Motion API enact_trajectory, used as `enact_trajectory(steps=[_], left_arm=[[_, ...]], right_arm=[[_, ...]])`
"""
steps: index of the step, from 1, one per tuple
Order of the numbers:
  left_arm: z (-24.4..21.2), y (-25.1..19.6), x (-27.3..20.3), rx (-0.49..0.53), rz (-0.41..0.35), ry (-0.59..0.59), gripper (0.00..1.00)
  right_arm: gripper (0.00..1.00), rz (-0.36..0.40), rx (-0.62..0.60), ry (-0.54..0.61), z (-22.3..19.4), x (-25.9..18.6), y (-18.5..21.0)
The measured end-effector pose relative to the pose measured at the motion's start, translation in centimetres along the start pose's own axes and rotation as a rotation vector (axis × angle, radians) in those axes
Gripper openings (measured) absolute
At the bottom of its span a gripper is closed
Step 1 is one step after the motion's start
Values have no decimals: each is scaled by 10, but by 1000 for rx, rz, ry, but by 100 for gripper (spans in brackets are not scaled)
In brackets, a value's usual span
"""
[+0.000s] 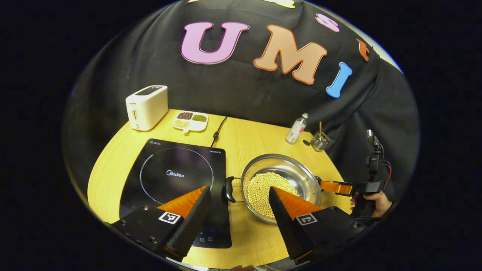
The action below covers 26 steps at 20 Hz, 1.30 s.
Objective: First push the handle of the pot to place it horizontally, then grasp the pot with both hands and set it on the induction cooktop.
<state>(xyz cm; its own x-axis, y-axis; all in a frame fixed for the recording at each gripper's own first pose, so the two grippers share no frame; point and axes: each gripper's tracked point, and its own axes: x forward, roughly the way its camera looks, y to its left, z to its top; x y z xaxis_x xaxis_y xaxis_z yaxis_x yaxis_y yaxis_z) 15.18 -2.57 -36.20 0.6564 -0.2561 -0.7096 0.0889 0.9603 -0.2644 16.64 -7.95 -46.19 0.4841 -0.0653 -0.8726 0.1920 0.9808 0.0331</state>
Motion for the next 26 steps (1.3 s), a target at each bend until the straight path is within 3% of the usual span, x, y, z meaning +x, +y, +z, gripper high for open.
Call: enact_trajectory(steps=[1, 4, 5, 6, 7, 8, 10, 11, 14, 18, 21, 26], left_arm=[[-3, -1, 12, 15, 10, 28, 95], [-14, -5, 42, 59, 23, 88, 95], [-20, -7, 49, 58, 20, 120, 93], [-24, -10, 59, 55, 11, 135, 93], [-30, -11, 66, 44, 10, 160, 92], [-36, -11, 70, 35, 11, 188, 91], [-40, -3, 79, 45, 53, 215, 91], [-34, -2, 85, 59, 57, 185, 85], [-33, -1, 86, 66, 90, 213, 86], [-35, 18, 87, 62, 149, 231, 87], [-53, 11, 89, -19, 110, 300, 88], [-57, 3, 98, 6, 94, 302, 87]], right_arm=[[95, 19, 9, 12, 1, 5, 4], [94, 21, 33, 33, 2, 20, 3], [89, 24, 33, 35, 4, 26, 4], [94, 22, 17, 46, -1, 32, 4], [89, 12, 0, 67, -6, 37, 3], [94, 14, -8, 82, -10, 39, 4], [94, 9, -16, 72, -9, 46, 1], [94, 9, -18, 87, -10, 49, 1], [89, -1, -14, 124, -18, 58, -7], [96, 7, -16, 133, -22, 60, -8], [96, 13, -20, 130, -22, 63, -8], [96, 7, -6, 133, -22, 63, -17]])
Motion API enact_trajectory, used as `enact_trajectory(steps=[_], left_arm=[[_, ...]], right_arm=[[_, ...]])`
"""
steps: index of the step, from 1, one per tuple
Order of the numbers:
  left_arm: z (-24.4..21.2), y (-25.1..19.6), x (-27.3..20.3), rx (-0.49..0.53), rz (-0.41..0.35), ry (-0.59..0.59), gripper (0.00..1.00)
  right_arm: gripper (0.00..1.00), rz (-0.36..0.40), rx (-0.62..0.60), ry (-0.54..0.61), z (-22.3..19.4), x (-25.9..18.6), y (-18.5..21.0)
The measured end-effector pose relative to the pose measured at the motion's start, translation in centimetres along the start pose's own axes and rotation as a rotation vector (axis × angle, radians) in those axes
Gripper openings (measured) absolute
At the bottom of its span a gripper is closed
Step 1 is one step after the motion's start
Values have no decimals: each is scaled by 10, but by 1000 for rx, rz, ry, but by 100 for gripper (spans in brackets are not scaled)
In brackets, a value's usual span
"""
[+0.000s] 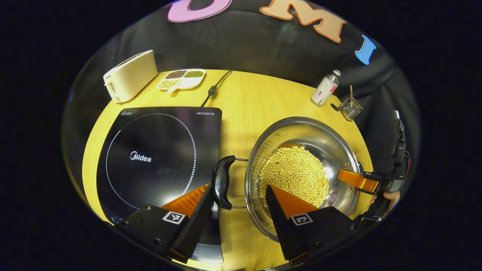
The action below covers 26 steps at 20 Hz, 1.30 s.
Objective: First push the handle of the pot to place it horizontally, then grasp the pot with both hands and set it on the induction cooktop.
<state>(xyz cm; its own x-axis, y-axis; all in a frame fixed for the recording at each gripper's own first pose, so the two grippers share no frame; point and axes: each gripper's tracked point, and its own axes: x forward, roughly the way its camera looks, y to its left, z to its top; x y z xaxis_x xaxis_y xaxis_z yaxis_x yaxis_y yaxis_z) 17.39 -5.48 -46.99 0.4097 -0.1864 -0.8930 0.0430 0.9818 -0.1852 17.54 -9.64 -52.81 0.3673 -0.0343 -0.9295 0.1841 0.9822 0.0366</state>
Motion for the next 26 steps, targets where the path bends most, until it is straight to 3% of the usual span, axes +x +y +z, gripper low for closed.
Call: enact_trajectory(steps=[6, 8, 9, 10, 11, 12, 13, 14, 18, 25, 26], left_arm=[[-13, -14, 14, 30, -6, 75, 81], [-11, -14, 20, 24, 4, 69, 81], [-11, -14, 23, 25, 6, 73, 87], [-11, -14, 24, 29, 9, 80, 81], [-9, -13, 26, 39, 16, 80, 87], [-9, -13, 29, 47, 20, 86, 81], [-9, -12, 30, 55, 29, 95, 79], [-7, -10, 32, 68, 38, 93, 78], [1, -7, 39, 111, 41, 99, 73], [18, -4, 43, 218, 42, 135, 72], [16, -4, 44, 228, 45, 148, 80]], right_arm=[[94, -2, 30, 29, -1, 8, -13], [90, -5, 24, 32, -3, 8, -12], [90, -9, 22, 37, -3, 10, -11], [90, -15, 18, 39, -3, 12, -9], [90, -8, 13, 34, -1, 14, -7], [93, -4, 12, 36, -3, 15, -4], [77, -6, 6, 38, -1, 16, -4], [75, -7, 2, 32, 0, 17, -4], [75, 6, -3, 33, -1, 16, -5], [75, 3, -21, 30, 1, 16, -5], [75, 4, -24, 31, 0, 15, -5]])
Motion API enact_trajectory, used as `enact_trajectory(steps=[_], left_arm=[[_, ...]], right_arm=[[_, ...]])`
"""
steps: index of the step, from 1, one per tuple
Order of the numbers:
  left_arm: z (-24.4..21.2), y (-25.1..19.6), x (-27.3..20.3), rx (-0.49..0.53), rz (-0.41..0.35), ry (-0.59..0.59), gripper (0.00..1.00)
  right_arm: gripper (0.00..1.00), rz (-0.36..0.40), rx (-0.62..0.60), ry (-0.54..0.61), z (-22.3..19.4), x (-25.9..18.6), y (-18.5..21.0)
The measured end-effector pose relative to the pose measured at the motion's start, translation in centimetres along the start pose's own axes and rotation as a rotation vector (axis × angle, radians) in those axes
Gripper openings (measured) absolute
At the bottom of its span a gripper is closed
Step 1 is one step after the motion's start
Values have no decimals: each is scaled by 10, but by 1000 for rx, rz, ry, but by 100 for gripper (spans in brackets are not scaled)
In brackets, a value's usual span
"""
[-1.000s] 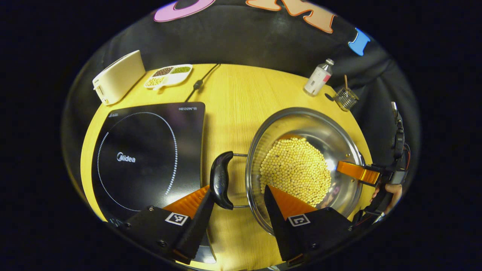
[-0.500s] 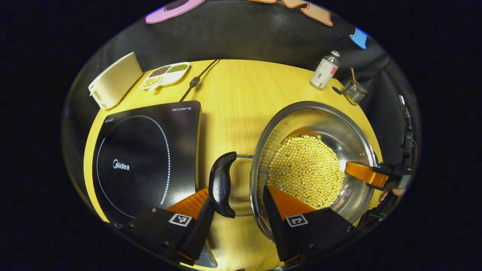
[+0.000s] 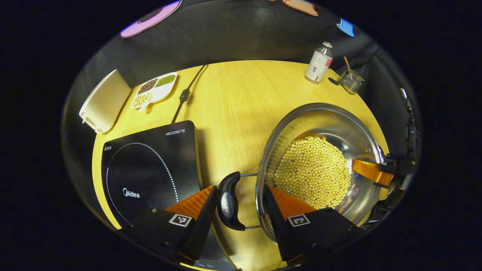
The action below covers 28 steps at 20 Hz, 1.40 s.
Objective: First push the handle of the pot to place it horizontally, then grasp the pot with both hands and set it on the induction cooktop.
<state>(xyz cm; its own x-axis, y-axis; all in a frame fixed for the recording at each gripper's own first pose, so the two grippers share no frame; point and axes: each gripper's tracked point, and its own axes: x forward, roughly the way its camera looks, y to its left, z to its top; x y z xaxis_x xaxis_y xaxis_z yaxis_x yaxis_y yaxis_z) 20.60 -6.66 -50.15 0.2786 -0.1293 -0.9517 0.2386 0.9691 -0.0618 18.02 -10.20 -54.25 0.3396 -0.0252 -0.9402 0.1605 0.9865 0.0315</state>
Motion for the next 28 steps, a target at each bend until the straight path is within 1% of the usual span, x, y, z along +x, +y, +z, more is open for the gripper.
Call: enact_trajectory(steps=[1, 2, 4, 5, 6, 7, 9, 10, 11, 12, 17, 18, 19, 21, 22, 23, 24, 28], left_arm=[[-2, 0, 0, -1, 0, 13, 72], [-2, 0, 2, -3, 2, 6, 71], [-2, 0, 1, -20, -7, 4, 70], [-1, -1, 1, -33, -12, 1, 65], [-3, -2, 0, -43, -14, 2, 64], [-3, -2, -1, -46, -12, 3, 60], [-7, -3, -2, -64, -21, 9, 58], [-8, -5, -3, -91, -34, -1, 57], [-9, -6, -5, -117, -46, -6, 58], [-12, -6, -11, -128, -53, -7, 55], [-9, 8, -43, -134, -40, -45, 54], [-11, 13, -52, -141, -34, -44, 56], [-11, 18, -59, -147, -29, -47, 54], [-12, 29, -75, -161, -12, -51, 54], [-13, 35, -83, -165, -4, -47, 54], [-15, 41, -91, -170, 5, -43, 55], [-13, 47, -100, -172, 12, -48, 54], [-15, 72, -135, -172, 33, -88, 54]], right_arm=[[77, 11, 3, -5, 3, 0, 1], [79, 16, 8, 3, 0, -1, 3], [65, 33, 69, 6, 3, -3, 2], [61, 43, 106, 12, 4, 1, 3], [59, 50, 124, 23, 4, -2, 3], [55, 50, 131, 28, 7, 0, 2], [52, 45, 139, 31, 6, -3, 1], [57, 43, 139, 28, 6, -6, 1], [50, 43, 139, 17, 10, -9, 1], [50, 44, 140, 18, 10, -12, 2], [49, 62, 125, 9, 15, -40, 23], [49, 68, 117, 9, 16, -44, 29], [49, 76, 114, 9, 19, -49, 37], [49, 94, 106, 8, 21, -58, 53], [56, 102, 103, 5, 21, -64, 61], [56, 111, 99, 6, 22, -69, 69], [56, 121, 99, 4, 21, -74, 77], [56, 149, 81, -13, 28, -99, 108]])
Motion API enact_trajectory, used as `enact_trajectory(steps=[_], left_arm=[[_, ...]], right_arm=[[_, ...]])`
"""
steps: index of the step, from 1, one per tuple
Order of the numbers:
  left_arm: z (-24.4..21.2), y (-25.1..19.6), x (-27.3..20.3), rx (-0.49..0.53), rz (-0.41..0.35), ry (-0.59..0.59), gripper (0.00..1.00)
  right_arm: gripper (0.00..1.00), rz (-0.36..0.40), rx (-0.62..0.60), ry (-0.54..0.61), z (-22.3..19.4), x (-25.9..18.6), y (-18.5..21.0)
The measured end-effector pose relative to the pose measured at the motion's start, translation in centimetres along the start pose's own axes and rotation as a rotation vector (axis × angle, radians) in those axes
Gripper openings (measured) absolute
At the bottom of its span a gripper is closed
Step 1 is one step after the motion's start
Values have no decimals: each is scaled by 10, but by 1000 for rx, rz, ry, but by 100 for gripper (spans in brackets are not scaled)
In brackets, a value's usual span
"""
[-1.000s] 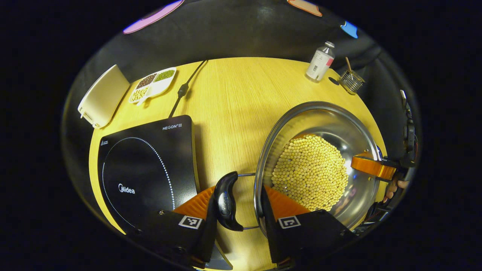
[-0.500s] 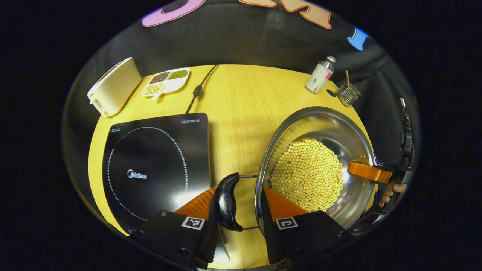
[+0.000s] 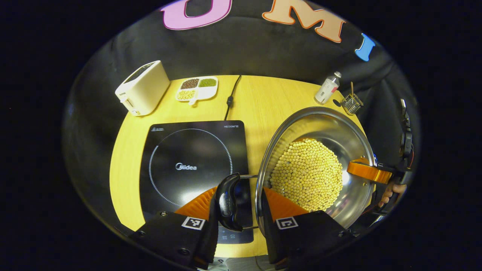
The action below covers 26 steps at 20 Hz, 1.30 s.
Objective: First push the handle of the pot to place it horizontally, then grasp the pot with both hands and set it on the induction cooktop.
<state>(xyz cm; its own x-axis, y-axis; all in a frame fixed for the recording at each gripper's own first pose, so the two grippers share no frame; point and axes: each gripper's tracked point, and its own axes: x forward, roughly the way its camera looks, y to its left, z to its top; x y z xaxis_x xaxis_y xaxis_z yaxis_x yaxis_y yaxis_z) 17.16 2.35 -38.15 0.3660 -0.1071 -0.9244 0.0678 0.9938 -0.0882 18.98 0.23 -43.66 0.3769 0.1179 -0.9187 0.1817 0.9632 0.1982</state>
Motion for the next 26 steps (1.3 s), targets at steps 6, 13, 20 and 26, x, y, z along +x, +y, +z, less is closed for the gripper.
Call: enact_trajectory(steps=[6, 13, 20, 26], left_arm=[[3, 59, -14, -24, -41, -37, 55], [5, 141, -10, 41, -81, -47, 54], [8, 185, 8, 39, -96, -23, 54], [14, 212, 30, 36, -78, -6, 54]], right_arm=[[48, -23, -34, -48, -4, -10, 66], [56, -81, -8, -68, -33, 7, 143], [49, -105, -6, -37, -41, 32, 183], [50, -106, 7, 2, -43, 68, 203]])
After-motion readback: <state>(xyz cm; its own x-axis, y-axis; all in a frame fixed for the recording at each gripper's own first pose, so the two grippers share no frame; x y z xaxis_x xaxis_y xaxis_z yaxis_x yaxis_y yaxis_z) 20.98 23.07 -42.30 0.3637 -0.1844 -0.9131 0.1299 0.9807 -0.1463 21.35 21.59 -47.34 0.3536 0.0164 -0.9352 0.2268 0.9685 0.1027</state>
